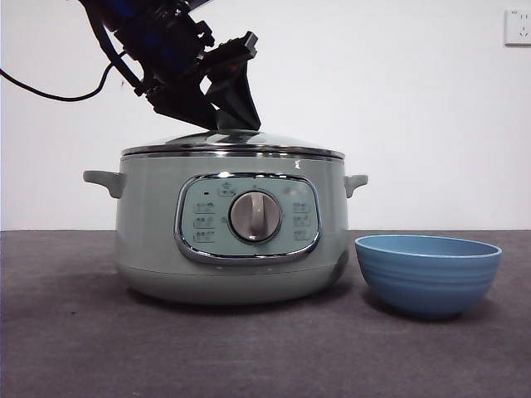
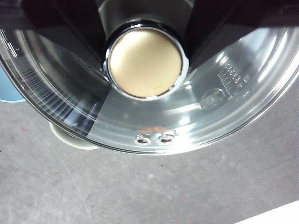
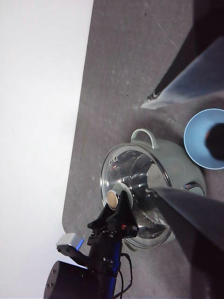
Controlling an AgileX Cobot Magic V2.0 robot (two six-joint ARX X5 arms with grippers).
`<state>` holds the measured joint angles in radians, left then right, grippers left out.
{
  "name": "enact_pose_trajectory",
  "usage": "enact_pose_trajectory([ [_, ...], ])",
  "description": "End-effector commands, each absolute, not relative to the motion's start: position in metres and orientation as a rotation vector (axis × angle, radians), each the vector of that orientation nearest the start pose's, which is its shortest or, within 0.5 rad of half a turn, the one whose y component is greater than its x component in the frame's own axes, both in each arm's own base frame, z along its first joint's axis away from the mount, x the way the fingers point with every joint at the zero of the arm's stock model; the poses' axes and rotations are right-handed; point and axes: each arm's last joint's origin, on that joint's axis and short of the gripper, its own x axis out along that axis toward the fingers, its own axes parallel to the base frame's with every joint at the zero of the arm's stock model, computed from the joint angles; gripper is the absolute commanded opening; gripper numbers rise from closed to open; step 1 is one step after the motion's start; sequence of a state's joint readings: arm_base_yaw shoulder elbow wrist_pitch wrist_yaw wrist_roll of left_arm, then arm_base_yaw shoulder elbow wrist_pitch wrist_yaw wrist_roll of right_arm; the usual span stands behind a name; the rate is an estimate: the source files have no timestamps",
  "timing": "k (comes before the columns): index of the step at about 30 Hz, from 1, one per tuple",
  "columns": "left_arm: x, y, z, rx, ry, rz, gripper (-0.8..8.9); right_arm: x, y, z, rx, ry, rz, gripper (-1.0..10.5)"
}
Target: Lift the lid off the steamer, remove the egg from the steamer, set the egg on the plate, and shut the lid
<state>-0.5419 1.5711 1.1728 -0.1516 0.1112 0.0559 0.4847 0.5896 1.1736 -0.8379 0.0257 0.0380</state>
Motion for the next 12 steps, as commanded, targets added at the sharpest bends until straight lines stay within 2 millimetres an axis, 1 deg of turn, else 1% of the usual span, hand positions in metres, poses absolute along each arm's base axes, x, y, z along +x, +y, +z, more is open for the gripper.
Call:
enact_pose_trajectory([
  [1,0.3023,-0.1817,0.279,0.181,0.531,-0.615,-0.08,0.0578,0.0297,0.4121,-0.016,0.25,0.453,2.9],
  [7,0.3007,-0.178,0.2738,0.198,0.592,-0.581,0.11,0.0577,0.0297,0.4117,-0.017,0.254,0.453,2.9],
  [8,0.3004,-0.1778,0.2733,0.199,0.599,-0.581,0.47,0.0576,0.0296,0.4114,-0.018,0.257,0.453,2.9],
  [10,0.3003,-0.1778,0.2732,0.2,0.601,-0.581,2.23,0.0574,0.0296,0.4107,-0.02,0.265,0.453,2.9],
  [12,0.3004,-0.1779,0.2736,0.198,0.596,-0.582,4.55,0.0572,0.0294,0.4097,-0.022,0.275,0.452,2.9],
])
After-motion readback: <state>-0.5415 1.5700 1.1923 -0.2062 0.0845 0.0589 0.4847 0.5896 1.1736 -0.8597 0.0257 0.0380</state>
